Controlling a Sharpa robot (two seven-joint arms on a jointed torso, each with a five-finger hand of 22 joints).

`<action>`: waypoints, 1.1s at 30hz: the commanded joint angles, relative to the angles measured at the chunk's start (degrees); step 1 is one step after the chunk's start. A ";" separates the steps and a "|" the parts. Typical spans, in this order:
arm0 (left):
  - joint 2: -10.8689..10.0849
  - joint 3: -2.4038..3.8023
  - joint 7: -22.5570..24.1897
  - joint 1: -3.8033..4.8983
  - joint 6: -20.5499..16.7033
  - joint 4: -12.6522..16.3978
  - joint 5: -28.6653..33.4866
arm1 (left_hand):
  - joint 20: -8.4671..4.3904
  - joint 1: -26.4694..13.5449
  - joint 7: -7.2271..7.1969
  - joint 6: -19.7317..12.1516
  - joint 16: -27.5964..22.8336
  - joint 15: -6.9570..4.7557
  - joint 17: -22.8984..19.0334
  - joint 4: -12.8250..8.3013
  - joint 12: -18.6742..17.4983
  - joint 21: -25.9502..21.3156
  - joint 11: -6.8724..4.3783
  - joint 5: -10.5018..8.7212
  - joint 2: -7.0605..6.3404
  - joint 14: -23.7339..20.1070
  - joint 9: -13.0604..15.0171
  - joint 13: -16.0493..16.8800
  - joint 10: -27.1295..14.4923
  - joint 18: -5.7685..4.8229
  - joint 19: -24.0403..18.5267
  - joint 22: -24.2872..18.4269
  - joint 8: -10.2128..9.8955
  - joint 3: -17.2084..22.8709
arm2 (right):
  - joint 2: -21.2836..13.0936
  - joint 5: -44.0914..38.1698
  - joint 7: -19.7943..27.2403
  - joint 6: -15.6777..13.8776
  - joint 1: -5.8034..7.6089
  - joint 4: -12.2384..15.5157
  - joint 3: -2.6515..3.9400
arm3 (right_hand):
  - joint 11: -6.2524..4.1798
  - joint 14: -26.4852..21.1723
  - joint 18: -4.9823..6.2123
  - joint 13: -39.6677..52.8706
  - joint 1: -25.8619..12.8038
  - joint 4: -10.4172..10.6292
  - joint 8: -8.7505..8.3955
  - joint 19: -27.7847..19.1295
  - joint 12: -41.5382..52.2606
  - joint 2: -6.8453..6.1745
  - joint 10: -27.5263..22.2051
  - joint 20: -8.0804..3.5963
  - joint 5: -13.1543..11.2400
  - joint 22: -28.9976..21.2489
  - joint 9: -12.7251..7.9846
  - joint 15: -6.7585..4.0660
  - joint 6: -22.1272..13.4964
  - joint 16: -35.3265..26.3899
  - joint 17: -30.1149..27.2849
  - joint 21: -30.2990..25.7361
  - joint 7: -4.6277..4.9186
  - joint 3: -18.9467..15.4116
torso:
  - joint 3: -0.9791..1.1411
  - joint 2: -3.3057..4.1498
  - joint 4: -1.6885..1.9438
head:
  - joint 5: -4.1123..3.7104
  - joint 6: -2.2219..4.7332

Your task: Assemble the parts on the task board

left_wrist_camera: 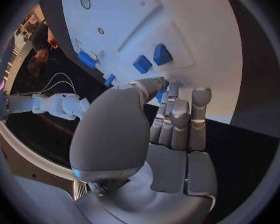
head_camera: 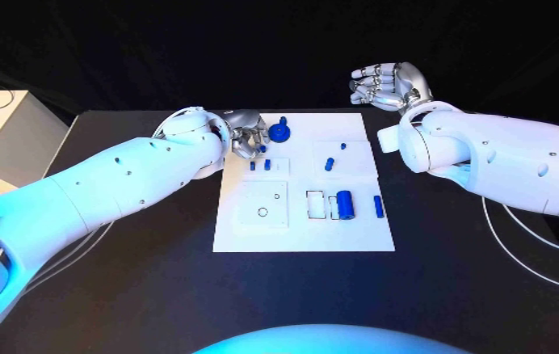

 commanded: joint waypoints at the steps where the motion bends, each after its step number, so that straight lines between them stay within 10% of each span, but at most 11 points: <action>1: -0.04 0.03 -0.56 -0.04 -0.28 0.37 -0.15 | 0.09 -0.66 0.11 -0.55 -0.12 0.03 -0.07 0.33 -0.10 -0.40 -0.12 -0.01 -0.14 -0.58 -0.08 0.10 -0.45 0.04 -0.32 -0.10 -0.20 -0.37 | 0.00 -0.28 0.61 0.89 -0.04 -0.01 0.03 | -0.10 0.35 0.41 -0.09 -0.37 -0.29 -0.39 0.03 -0.27 0.06 0.31 0.04 0.36 -0.05 -0.05 -0.08 0.37 -0.13 -0.05 0.04 2.05 -0.06 | -0.04 0.01 0.02 | 0.00 0.06; 20: -1.07 0.48 -0.99 -0.34 -1.43 1.51 -0.36 | 0.23 -1.71 0.13 -0.79 -0.09 0.11 -0.60 1.53 0.09 -1.03 -0.09 0.23 -0.11 -0.95 -0.05 0.47 -0.84 0.15 -0.67 -0.80 -0.20 -1.29 | -0.05 -0.78 0.18 1.33 -0.25 -0.37 0.03 | -0.09 0.36 0.41 -0.13 -0.36 -0.37 -0.42 0.02 -0.28 0.08 0.29 0.04 0.38 -0.13 -0.07 -0.07 0.35 -0.20 -0.09 0.04 2.06 0.00 | 0.03 -0.02 -0.06 | 0.11 0.35; 28: -3.40 2.40 -1.49 -0.86 -1.40 2.17 0.23 | 0.44 -1.88 0.00 -0.95 -0.68 0.48 -2.48 2.12 -0.22 -2.77 0.34 0.29 -0.39 -2.33 -0.01 0.56 -2.37 0.58 -2.38 -3.14 -0.16 -1.80 | -0.46 -6.22 -1.66 4.87 -0.28 -1.28 0.03 | -0.26 0.70 0.42 -0.26 2.40 -3.77 -0.32 0.21 -0.51 -0.27 0.32 -0.17 -0.20 -0.56 -0.06 -0.23 1.05 -0.95 -0.49 0.16 1.78 1.87 | -0.01 -0.10 0.00 | -0.34 0.54; 33: -5.39 4.45 -2.25 -1.50 -3.19 2.87 1.42 | 1.42 -2.54 0.76 -0.99 -5.66 1.46 -15.45 4.39 -0.98 -8.67 1.47 -0.19 -0.55 -10.12 0.17 0.04 -6.10 1.81 -7.41 -10.18 0.17 -3.84 | -0.67 -16.94 -2.01 7.77 -0.32 -2.51 0.02 | -0.76 2.25 0.43 -0.27 3.62 -5.64 0.20 1.59 -0.43 -0.11 1.51 -0.87 -0.95 -0.37 0.11 -0.85 2.38 -0.72 -0.47 0.82 1.24 2.96 | -0.12 -0.14 0.03 | -0.58 0.77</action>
